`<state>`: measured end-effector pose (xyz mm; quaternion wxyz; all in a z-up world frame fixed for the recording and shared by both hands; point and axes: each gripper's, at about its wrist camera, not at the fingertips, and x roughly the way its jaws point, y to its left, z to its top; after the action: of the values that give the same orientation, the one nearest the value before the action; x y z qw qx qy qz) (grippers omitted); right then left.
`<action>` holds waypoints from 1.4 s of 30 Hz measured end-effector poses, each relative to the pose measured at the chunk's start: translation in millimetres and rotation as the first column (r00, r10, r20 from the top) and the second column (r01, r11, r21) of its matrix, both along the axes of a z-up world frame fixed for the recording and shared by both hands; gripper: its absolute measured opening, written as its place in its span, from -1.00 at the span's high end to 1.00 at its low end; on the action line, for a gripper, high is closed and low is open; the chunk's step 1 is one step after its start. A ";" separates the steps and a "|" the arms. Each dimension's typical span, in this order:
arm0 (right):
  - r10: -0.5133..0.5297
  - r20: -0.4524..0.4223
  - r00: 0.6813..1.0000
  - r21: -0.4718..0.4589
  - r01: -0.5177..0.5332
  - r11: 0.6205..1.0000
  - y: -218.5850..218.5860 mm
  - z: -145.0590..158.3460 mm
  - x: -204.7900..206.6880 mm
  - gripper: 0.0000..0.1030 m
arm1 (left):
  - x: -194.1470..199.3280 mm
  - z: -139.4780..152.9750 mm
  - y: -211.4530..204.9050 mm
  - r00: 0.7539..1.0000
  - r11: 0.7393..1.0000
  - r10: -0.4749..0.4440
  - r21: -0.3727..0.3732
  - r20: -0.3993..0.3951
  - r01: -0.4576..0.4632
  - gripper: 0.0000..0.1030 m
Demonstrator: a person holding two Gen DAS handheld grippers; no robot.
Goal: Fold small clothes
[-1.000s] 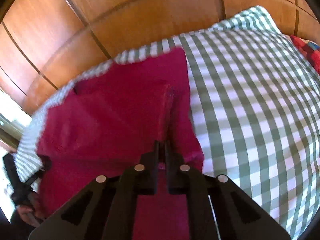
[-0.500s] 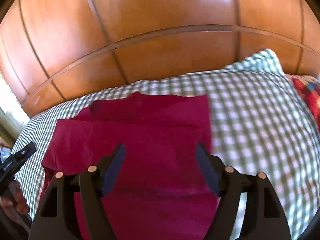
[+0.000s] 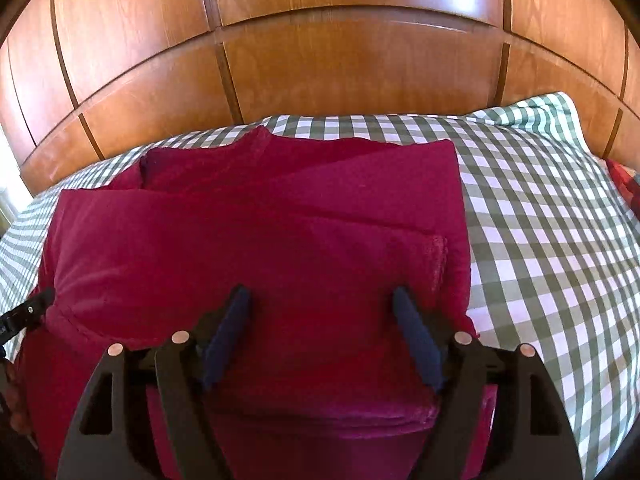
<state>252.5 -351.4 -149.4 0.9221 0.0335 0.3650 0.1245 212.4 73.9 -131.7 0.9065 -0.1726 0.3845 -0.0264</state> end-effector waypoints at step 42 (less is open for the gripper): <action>0.037 -0.265 0.964 0.034 -0.030 0.999 -97.3 -13.5 -206.7 -0.87 | -207.0 40.7 28.1 1.000 0.999 0.019 0.048 -0.006 -0.018 -0.14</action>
<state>45.8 -448.7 -162.9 0.8621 0.0572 0.4838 0.1398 5.4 101.9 -91.1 0.9093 -0.1545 0.3864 -0.0082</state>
